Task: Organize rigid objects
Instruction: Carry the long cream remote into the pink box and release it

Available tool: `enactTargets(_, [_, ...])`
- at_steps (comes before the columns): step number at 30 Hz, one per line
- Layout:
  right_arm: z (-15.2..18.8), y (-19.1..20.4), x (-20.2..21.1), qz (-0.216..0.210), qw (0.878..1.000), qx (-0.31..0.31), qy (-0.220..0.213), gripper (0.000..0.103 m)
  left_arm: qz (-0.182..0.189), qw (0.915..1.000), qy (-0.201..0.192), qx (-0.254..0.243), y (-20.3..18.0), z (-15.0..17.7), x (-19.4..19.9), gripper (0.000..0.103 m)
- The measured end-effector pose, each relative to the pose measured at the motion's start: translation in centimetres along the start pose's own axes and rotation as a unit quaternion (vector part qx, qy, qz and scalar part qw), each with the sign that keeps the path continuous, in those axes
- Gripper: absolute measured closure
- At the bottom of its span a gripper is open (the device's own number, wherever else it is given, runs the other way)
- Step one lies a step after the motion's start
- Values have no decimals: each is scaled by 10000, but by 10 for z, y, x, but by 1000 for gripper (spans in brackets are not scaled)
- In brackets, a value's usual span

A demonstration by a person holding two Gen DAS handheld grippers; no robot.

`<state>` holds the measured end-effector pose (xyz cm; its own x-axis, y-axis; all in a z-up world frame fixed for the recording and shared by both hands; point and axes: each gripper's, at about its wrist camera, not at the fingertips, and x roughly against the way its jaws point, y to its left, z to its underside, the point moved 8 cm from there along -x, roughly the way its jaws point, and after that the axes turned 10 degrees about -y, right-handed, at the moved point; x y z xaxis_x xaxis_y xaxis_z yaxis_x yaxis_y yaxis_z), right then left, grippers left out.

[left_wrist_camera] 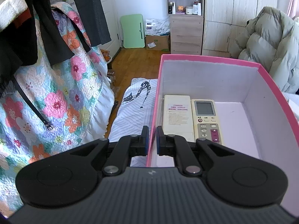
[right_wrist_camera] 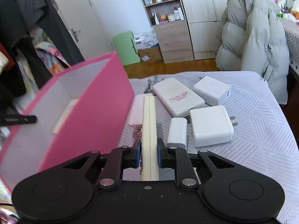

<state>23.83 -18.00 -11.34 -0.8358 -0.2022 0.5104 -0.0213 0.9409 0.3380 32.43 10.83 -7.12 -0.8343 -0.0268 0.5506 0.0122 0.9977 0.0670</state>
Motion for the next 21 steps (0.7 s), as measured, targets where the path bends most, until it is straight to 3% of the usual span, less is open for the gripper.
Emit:
enactTargets(5, [-21, 12, 30, -250, 9994, 85, -233, 82, 14, 10000, -2, 43, 1, 0, 0, 96])
enactTargets(10, [-55, 38, 56, -1138, 9931, -117, -259, 82, 47, 9999, -2, 122, 2, -1, 0, 96])
enactTargets(15, [-62, 86, 40, -2067, 9766, -371, 467, 82, 15, 9998, -29, 195, 3, -4, 0, 96])
enactTargets(18, [-55, 114, 10, -2137, 9692, -708, 1000, 82, 39, 9996, -61, 282, 5, -4, 0, 96])
enactTargets(21, [-40, 134, -21, -1954, 9671, -1033, 1258, 82, 88, 9993, -71, 359, 6, -3, 1, 97])
